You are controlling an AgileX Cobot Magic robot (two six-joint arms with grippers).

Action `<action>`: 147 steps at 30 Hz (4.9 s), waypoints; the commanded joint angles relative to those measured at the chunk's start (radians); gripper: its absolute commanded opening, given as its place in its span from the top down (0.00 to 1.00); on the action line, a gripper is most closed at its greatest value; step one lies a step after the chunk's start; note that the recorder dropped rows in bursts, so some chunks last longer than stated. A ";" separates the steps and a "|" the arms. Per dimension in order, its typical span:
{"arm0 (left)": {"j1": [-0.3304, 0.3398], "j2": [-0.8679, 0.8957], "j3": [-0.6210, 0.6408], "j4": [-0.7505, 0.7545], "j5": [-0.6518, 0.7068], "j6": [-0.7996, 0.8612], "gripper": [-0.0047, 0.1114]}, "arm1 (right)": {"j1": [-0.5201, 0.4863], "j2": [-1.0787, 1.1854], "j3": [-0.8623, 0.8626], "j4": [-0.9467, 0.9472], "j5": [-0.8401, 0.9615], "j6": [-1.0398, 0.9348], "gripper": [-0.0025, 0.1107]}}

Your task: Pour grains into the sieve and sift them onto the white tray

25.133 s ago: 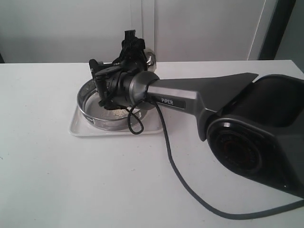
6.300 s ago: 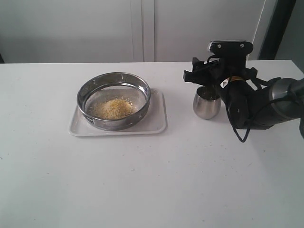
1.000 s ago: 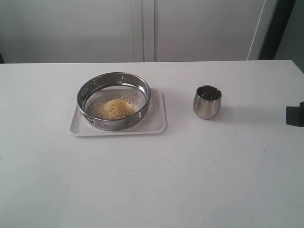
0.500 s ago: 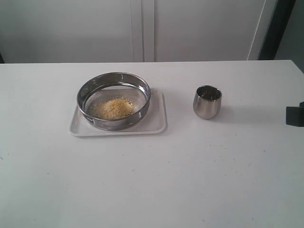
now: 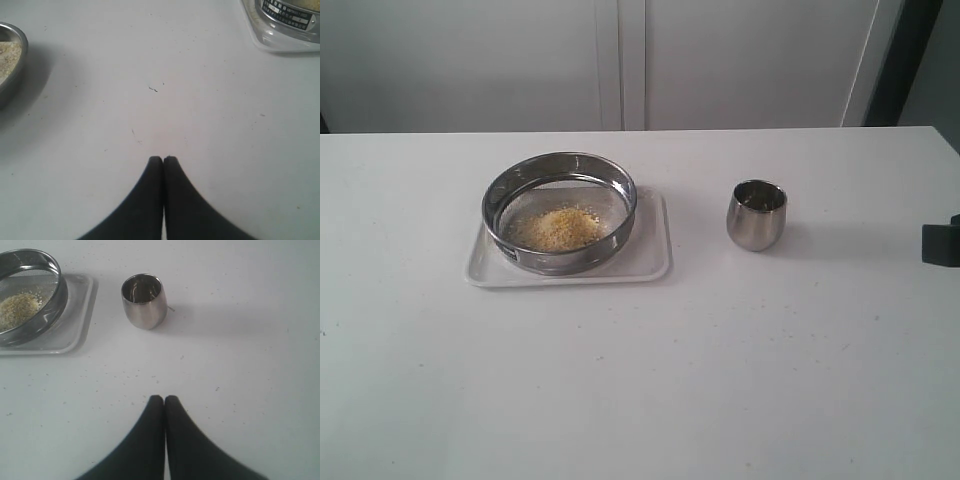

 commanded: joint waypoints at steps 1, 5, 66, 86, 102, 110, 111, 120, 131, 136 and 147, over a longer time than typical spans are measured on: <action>0.001 -0.004 0.006 0.003 -0.080 -0.006 0.96 | -0.006 -0.006 0.004 -0.005 -0.003 -0.011 0.98; 0.001 -0.004 0.006 0.003 -0.237 -0.006 0.96 | -0.006 -0.006 0.004 -0.005 -0.003 -0.011 0.98; 0.001 0.105 -0.181 -0.021 -0.163 -0.150 0.96 | -0.006 -0.006 0.004 -0.007 -0.003 -0.011 0.98; 0.001 0.707 -0.608 -0.017 0.242 -0.110 0.96 | -0.006 -0.006 0.004 -0.004 -0.003 -0.011 0.98; 0.001 0.832 -0.657 -0.018 0.204 -0.064 0.96 | -0.006 -0.006 0.004 -0.004 -0.003 -0.011 0.98; 0.001 0.930 -0.718 -0.018 0.245 -0.064 0.96 | -0.006 -0.006 0.004 -0.004 -0.003 -0.011 0.98; 0.001 0.962 -0.736 -0.018 0.251 -0.064 0.96 | -0.006 -0.006 0.004 -0.004 -0.003 -0.011 0.98; -0.001 1.195 -0.903 -0.020 0.315 -0.057 0.96 | -0.006 -0.006 0.004 -0.006 -0.003 -0.011 0.98; -0.083 1.495 -1.161 -0.081 0.401 0.013 0.96 | -0.006 -0.006 0.004 -0.006 -0.003 -0.011 0.98; -0.145 1.676 -1.336 -0.110 0.444 0.013 0.96 | -0.006 -0.006 0.004 -0.006 -0.003 -0.011 0.98; -0.225 2.016 -1.769 -0.198 0.479 -0.046 0.96 | -0.006 -0.006 0.004 -0.006 -0.003 -0.011 0.98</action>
